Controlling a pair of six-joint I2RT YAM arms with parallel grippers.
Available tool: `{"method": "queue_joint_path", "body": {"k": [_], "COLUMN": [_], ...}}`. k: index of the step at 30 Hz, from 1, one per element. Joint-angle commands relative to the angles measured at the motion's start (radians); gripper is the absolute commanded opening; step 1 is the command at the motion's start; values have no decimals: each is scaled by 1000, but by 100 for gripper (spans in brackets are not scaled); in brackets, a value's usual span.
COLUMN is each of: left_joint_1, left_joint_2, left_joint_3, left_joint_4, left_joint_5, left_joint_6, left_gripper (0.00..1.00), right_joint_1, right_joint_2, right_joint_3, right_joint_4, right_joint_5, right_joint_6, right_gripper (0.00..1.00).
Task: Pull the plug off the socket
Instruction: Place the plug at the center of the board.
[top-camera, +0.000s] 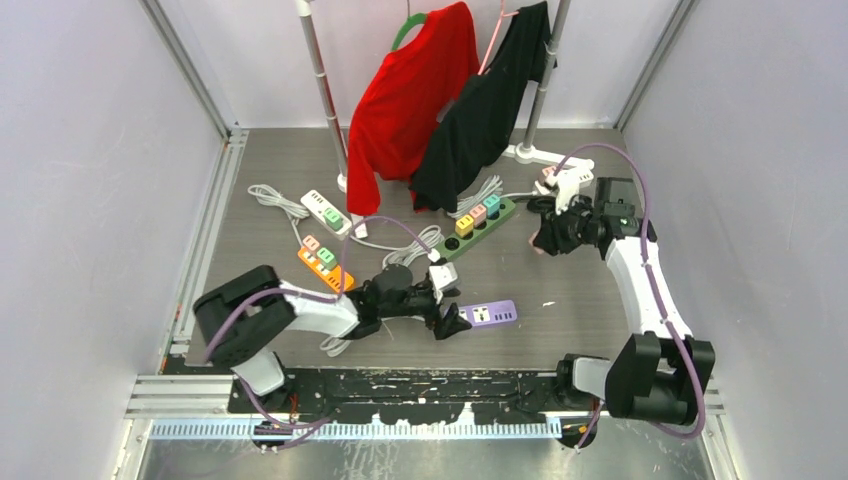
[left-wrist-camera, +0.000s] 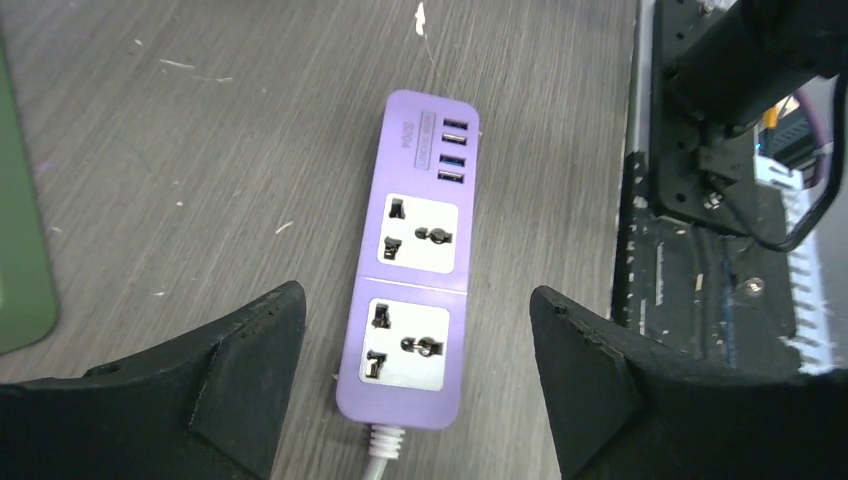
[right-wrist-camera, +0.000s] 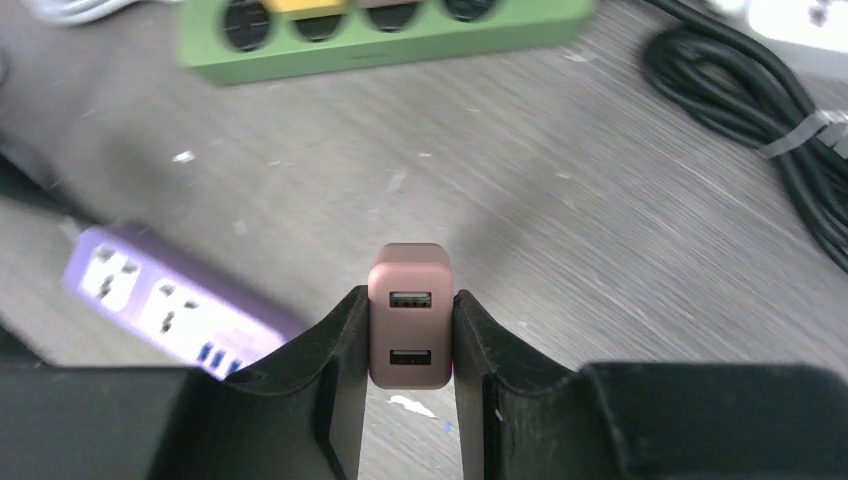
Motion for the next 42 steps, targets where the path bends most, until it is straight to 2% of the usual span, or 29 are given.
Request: {"method": "queue_joint_path", "body": {"k": [1,6,10,17,22,29,37,40,42], "left_joint_1": [5,6,5,7,7,7,7,7,7], "left_joint_2": [-162,-314,-446,-627,-698,-748,-773,-777,-778], "left_joint_3": [41,40,2,-71,-100,-106,-78,-67,-61], "left_joint_4": [-224,-418,-484,-549,-583,-612,-658,-658,-656], "left_joint_5": [-40,-53,-40,-77,-99,-106,-101,-97,-89], "left_joint_6": [-30,-49,-50,-33,-25,-25,-35,-47,-57], "left_gripper": [82,83,83,84,85,86,87,87,87], "right_joint_1": [-56,-100,-105,-105,-105,-105,-114,-116,-116], "right_joint_2": [71,177,227,333,362,358,246,194,161], "right_joint_3": [-17,-13,-18,8,25,29,38,40,55], "right_joint_4": [192,337,434,488,495,473,396,336,253], "right_joint_5": [232,500,621,728,731,629,454,307,152], "right_joint_6": [211,417,508,558,563,560,513,449,339], "right_gripper": [13,17,20,29,44,63,67,67,67]}}
